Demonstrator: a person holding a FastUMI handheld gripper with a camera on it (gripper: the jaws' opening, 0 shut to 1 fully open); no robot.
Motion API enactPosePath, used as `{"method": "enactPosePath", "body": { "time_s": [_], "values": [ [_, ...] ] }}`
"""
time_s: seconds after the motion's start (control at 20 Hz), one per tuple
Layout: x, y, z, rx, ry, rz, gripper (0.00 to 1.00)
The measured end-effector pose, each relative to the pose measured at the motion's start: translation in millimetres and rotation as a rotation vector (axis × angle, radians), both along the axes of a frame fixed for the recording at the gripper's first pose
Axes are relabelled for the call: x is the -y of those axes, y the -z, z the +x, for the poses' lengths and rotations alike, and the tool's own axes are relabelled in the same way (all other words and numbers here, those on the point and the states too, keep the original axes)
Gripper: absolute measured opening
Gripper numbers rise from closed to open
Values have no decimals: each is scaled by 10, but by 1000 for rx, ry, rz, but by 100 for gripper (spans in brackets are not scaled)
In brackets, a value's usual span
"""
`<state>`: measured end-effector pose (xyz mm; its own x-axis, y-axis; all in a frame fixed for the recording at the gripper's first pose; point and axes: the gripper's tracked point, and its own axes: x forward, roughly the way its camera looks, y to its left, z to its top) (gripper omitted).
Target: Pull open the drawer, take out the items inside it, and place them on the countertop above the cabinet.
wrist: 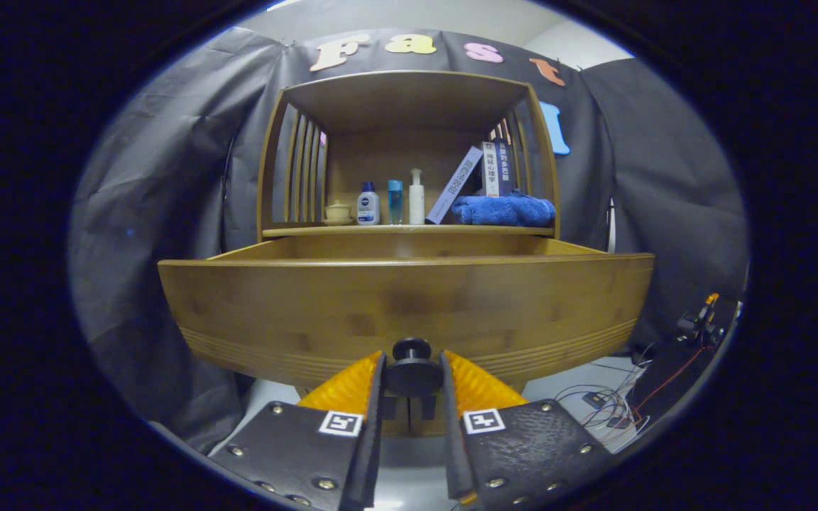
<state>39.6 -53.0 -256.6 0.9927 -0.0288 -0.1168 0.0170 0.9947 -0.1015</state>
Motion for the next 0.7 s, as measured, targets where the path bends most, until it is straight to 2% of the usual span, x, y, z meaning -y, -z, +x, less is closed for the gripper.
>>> {"method": "enactPosePath", "body": {
  "time_s": [0.25,0.5,0.7],
  "values": [
    [-51,-178,-109,-9,-34,-2,68],
    [-121,-704,-220,31,-62,-55,97],
    [-141,-1212,-183,48,-51,-76,97]
  ]
}}
